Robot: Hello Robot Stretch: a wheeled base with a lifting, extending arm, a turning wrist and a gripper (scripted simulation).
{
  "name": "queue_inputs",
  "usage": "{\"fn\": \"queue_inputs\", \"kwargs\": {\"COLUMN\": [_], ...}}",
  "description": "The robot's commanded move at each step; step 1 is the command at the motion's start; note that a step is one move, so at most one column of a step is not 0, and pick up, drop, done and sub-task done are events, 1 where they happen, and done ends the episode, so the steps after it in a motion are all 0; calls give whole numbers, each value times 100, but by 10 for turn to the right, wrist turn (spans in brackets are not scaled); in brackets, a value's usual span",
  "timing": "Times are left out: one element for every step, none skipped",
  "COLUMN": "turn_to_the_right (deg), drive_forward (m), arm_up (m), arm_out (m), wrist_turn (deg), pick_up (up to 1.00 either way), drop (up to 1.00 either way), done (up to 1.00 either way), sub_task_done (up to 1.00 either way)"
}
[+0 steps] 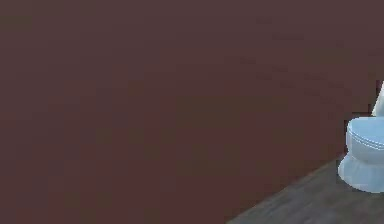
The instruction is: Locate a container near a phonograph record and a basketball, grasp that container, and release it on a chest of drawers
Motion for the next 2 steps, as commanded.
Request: {"fn": "queue_inputs", "kwargs": {"turn_to_the_right": [-450,-450], "drive_forward": [0,0], "arm_up": [0,0], "arm_out": [0,0], "wrist_turn": [0,0], "pick_up": [0,0], "drop": [0,0], "done": [0,0], "sub_task_done": [0,0]}}
